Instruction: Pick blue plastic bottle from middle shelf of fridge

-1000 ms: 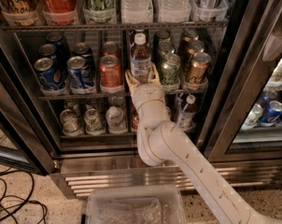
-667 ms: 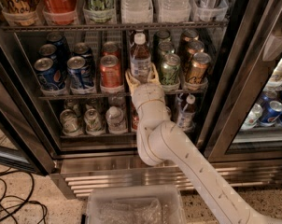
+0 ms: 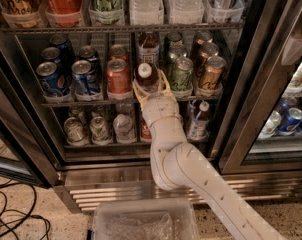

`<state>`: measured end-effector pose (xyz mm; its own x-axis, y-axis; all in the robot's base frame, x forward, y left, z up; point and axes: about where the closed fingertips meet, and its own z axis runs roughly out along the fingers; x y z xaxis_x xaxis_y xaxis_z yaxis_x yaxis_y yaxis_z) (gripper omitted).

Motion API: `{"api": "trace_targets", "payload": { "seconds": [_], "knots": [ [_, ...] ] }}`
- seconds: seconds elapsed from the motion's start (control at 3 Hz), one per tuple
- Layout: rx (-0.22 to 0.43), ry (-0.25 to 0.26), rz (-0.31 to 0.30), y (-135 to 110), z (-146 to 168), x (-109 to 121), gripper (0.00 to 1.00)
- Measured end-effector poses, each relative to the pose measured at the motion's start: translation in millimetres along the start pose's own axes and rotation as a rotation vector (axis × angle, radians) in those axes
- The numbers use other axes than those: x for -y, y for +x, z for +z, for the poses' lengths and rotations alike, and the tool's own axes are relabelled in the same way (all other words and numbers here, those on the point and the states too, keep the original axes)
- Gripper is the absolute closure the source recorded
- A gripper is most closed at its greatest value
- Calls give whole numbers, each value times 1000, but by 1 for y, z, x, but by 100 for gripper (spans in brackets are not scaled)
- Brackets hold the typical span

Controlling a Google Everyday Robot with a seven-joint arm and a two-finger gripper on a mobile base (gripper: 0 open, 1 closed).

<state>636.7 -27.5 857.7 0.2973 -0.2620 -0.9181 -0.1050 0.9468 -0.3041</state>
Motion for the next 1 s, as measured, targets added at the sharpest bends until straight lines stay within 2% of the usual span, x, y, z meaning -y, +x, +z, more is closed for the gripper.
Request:
{"api": "trace_targets", "payload": {
  "seconds": [0.33,1.0],
  "knots": [
    [62,-19,-31,-13,-20,-10,100],
    [69,-31,-33,-17,-23,-12,100]
  ]
}}
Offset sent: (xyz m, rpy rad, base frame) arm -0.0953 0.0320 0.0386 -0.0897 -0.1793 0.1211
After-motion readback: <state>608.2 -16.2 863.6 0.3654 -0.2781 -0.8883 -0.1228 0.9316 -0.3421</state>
